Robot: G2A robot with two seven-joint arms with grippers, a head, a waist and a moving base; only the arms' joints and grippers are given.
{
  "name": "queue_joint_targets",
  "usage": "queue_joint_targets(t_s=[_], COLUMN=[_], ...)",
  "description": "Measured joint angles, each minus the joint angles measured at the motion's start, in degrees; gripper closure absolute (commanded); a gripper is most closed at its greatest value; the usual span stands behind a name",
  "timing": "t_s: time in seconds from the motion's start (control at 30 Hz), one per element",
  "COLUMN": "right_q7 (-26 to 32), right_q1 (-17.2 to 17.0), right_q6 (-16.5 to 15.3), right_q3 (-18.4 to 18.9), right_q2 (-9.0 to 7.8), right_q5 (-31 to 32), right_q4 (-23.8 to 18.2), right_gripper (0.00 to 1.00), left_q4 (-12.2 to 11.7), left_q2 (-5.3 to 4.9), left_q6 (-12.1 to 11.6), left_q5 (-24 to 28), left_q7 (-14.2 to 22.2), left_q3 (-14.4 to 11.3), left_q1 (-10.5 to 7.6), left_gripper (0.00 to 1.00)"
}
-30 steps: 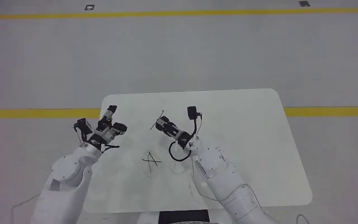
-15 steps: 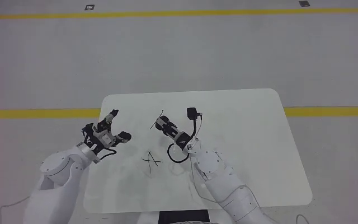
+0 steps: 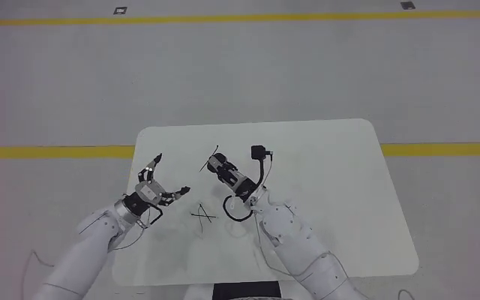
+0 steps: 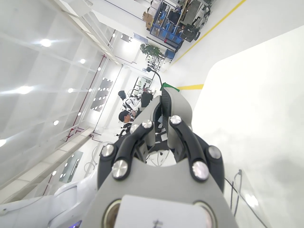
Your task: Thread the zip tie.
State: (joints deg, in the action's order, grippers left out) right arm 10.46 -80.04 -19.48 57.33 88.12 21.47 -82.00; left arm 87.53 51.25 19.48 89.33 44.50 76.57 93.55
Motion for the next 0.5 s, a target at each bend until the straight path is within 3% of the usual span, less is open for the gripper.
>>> queue_joint_targets(t_s=[0.17, 0.3, 0.5], right_q7=[0.1, -0.6, -4.3], right_q1=[0.0, -0.1, -0.7], right_q6=[0.0, 0.1, 0.0], right_q3=[0.0, 0.0, -0.2], right_q2=[0.01, -0.05, -0.41], right_q5=[-0.1, 0.6, 3.7], right_q4=[0.0, -0.3, -2.0], right_gripper=[1.00, 1.00, 1.00], left_q4=[0.0, 0.0, -4.1], left_q2=[0.32, 0.61, 0.93], left_q6=[0.0, 0.0, 0.0], left_q5=[-2.0, 0.7, 0.6], left_q7=[0.0, -0.2, 5.2], left_q3=[0.2, -1.2, -3.2], left_q1=[0.16, 0.18, 0.05], left_gripper=[0.00, 0.00, 0.00])
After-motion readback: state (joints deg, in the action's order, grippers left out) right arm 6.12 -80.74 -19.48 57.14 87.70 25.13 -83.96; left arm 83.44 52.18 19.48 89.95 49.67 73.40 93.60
